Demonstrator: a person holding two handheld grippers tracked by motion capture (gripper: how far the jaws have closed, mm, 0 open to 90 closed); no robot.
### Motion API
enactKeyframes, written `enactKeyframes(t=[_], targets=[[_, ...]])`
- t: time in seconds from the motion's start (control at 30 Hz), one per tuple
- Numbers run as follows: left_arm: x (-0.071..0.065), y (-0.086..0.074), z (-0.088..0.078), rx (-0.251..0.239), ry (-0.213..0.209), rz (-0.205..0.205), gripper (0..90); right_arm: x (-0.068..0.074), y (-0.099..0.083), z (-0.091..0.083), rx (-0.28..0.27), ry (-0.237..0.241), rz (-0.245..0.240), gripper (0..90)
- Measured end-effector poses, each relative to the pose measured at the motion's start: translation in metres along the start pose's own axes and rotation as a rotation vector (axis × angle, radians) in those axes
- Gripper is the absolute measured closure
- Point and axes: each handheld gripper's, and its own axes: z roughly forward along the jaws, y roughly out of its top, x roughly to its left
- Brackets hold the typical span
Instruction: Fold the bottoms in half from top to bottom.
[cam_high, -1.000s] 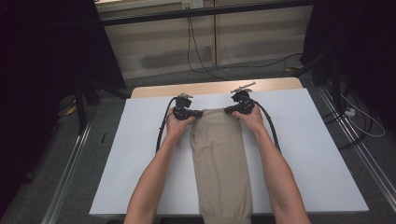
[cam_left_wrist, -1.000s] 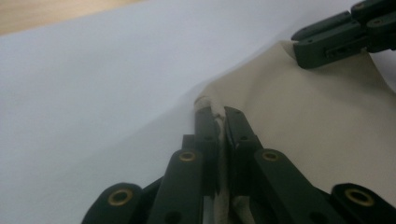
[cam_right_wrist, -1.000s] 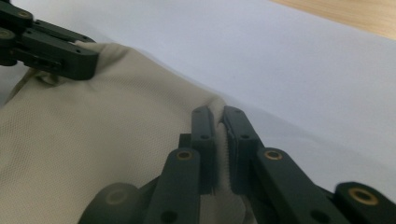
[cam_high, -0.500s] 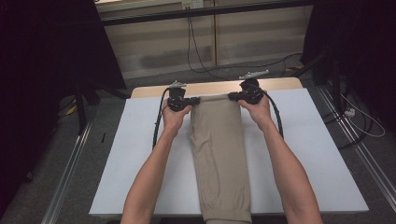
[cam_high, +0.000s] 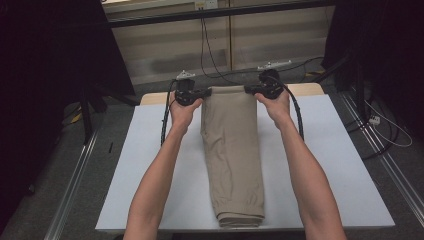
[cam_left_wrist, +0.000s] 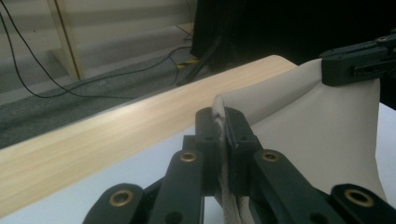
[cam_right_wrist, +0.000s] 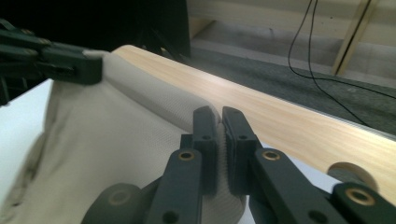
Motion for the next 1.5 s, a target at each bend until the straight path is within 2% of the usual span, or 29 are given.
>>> enactKeyframes(t=[0.1,0.13,0.17,0.23,0.3,0.47,0.67,0.87,0.93,1.07,1.13,1.23,1.37,1.43,1.5], targets=[[0.000,0.008,-0.002,-0.013,0.007,0.009,85.9,0.002,0.011,-0.004,-0.021,-0.003,-0.006,85.1],[-0.001,0.012,-0.003,-0.009,0.016,0.036,85.9,0.002,0.014,-0.005,-0.023,-0.003,-0.010,85.1],[-0.002,0.015,-0.004,-0.015,0.017,0.046,85.8,0.002,0.018,-0.006,-0.024,-0.005,-0.019,85.1],[-0.003,0.020,-0.007,-0.037,0.012,0.043,85.8,0.002,0.024,-0.008,-0.044,-0.008,-0.018,85.1],[-0.003,0.020,-0.009,-0.028,0.014,0.053,85.8,0.001,0.026,-0.007,-0.052,0.003,-0.016,85.1],[-0.002,0.010,-0.011,-0.026,-0.005,0.042,85.7,0.000,0.015,-0.004,-0.048,0.038,-0.004,85.0],[-0.004,-0.001,-0.016,-0.036,-0.018,0.022,85.7,0.005,0.007,-0.008,-0.055,0.045,-0.007,85.1],[-0.015,-0.009,-0.027,-0.058,-0.044,0.042,85.7,0.012,-0.003,-0.021,-0.073,0.058,-0.016,85.1],[-0.020,-0.011,-0.033,-0.055,-0.047,0.065,85.7,0.016,-0.006,-0.027,-0.087,0.064,-0.022,85.1],[-0.029,-0.018,-0.045,-0.072,-0.070,0.068,85.7,0.023,-0.015,-0.038,-0.101,0.083,-0.031,85.1],[-0.035,-0.023,-0.051,-0.076,-0.064,0.077,85.7,0.026,-0.018,-0.043,-0.109,0.088,-0.038,85.1],[-0.040,-0.027,-0.058,-0.079,-0.085,0.084,85.8,0.034,-0.025,-0.052,-0.108,0.104,-0.069,85.1],[-0.048,-0.030,-0.068,-0.080,-0.115,0.101,85.7,0.039,-0.033,-0.065,-0.123,0.130,-0.078,85.1],[-0.054,-0.033,-0.077,-0.099,-0.129,0.088,85.7,0.042,-0.039,-0.071,-0.131,0.139,-0.082,85.1],[-0.060,-0.035,-0.080,-0.077,-0.131,0.127,85.7,0.045,-0.044,-0.077,-0.134,0.155,-0.089,85.1]])
